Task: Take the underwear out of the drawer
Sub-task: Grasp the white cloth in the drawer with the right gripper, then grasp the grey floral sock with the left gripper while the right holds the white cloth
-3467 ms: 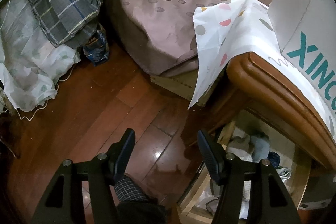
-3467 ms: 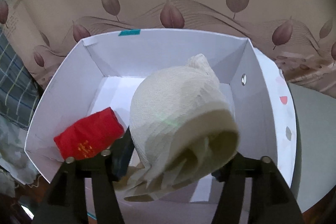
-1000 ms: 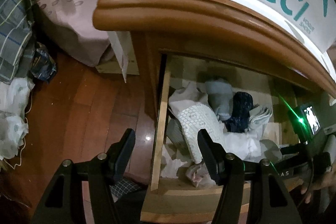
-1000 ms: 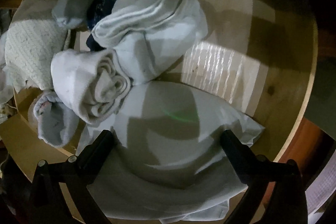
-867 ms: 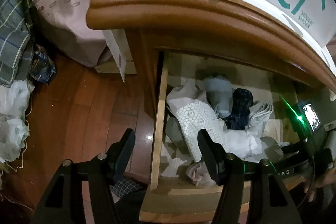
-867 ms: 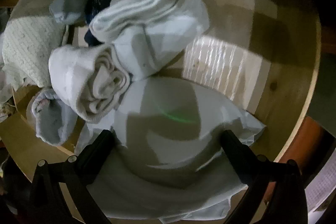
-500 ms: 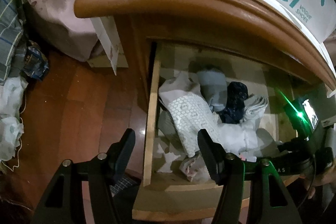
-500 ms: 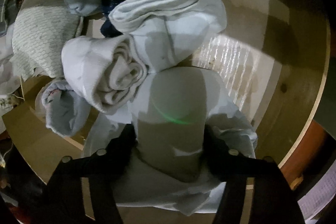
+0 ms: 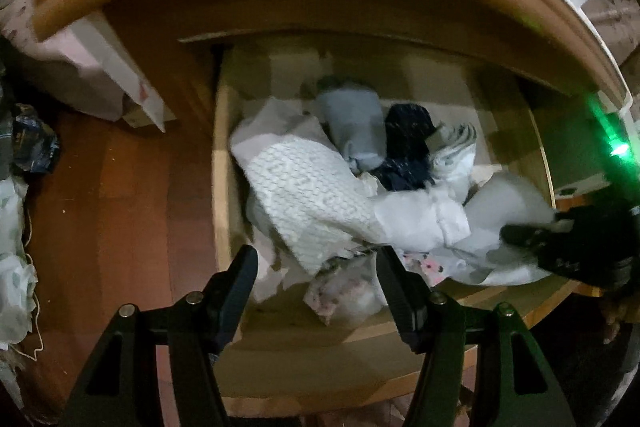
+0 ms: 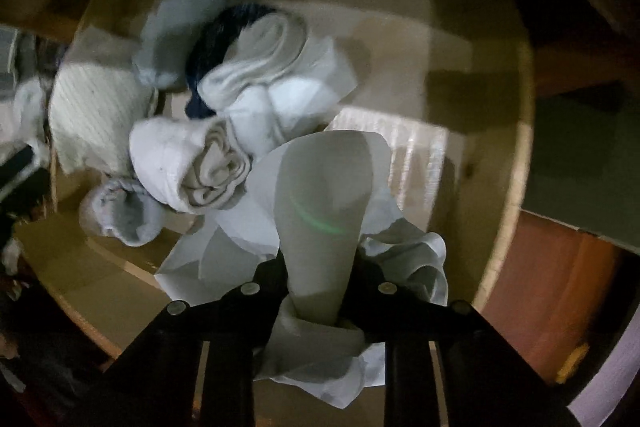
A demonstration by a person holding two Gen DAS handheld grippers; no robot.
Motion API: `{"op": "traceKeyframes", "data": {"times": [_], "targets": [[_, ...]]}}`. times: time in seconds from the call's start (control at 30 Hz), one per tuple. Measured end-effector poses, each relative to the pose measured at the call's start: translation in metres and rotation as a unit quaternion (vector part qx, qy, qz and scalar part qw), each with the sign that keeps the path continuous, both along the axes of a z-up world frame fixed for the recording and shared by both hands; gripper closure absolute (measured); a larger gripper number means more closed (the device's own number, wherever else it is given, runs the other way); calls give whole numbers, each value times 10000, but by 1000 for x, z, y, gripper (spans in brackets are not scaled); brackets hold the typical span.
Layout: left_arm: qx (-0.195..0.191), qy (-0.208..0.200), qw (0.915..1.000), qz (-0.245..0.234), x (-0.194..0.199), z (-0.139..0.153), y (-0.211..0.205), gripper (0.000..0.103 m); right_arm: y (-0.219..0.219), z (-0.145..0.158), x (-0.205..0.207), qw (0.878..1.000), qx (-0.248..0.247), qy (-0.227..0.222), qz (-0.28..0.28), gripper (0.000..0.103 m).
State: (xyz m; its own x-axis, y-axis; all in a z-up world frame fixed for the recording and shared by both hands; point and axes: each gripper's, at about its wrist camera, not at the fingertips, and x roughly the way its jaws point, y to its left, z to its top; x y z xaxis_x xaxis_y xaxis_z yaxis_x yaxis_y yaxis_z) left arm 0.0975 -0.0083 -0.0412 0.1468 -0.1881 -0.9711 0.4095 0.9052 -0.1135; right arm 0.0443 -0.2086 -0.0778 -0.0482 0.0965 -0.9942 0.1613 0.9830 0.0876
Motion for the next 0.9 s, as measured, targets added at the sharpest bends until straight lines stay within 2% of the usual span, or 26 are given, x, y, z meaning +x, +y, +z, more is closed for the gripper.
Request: {"op": "traceKeyframes", "data": {"times": [0.2,0.33,0.53,0.7,0.8,0.9], "targets": [[278,3,9987,-417,-5,-10,-22,40,-15,33,-13,9982,173,-457,-357,83],[539,102,9962,-681,-5,-22,-34,40,-22,52,-18,9962,347,-622,-492,83],[709,228,9931,-908,-5,-33,-47,40,-36,77,-23,9934,497,-848,-592,83],[644,371,9913,-1086,-9,-36,-53,40,-41,88,-25,9911,546,-1017,-669,83],[437,475,9916,-1119,-11,-33,-53,40,-51,92,-27,9882,515,-1169,-846,83],[419,644,9902,-1163,-13,-37,-54,40,-55,90,-30,9846,289,-1441,-950,83]]}}
